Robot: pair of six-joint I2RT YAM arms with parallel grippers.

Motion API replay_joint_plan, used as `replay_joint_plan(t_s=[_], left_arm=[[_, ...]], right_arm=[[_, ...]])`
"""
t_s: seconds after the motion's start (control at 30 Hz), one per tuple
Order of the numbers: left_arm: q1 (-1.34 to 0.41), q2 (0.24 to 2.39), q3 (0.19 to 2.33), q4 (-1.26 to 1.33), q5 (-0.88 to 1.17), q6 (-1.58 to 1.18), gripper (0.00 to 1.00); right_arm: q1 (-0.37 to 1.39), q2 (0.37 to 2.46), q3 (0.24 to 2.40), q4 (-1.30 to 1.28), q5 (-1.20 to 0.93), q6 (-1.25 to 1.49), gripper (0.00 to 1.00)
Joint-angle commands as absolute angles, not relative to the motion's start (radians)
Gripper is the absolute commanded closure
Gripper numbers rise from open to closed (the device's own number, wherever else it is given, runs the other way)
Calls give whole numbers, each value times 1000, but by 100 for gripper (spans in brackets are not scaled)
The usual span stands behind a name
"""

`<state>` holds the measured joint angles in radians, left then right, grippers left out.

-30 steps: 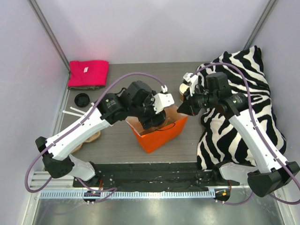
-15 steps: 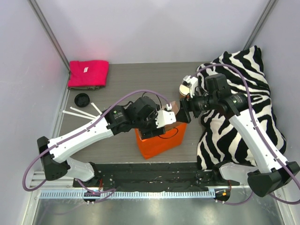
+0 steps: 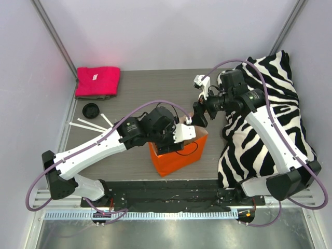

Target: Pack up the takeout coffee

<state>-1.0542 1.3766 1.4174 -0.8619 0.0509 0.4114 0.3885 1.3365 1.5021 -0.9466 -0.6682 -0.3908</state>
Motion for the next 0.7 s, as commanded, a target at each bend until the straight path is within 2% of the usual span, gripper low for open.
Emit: replay_joint_plan(t_s=[0.0, 0.67], left_arm=[[-1055, 1388, 1422, -810, 80, 440, 64], [-1055, 1425, 1408, -811, 104, 468, 64]], right_arm=[[396, 1373, 1569, -908, -713, -482, 12], [502, 1486, 1640, -927, -726, -684, 13]])
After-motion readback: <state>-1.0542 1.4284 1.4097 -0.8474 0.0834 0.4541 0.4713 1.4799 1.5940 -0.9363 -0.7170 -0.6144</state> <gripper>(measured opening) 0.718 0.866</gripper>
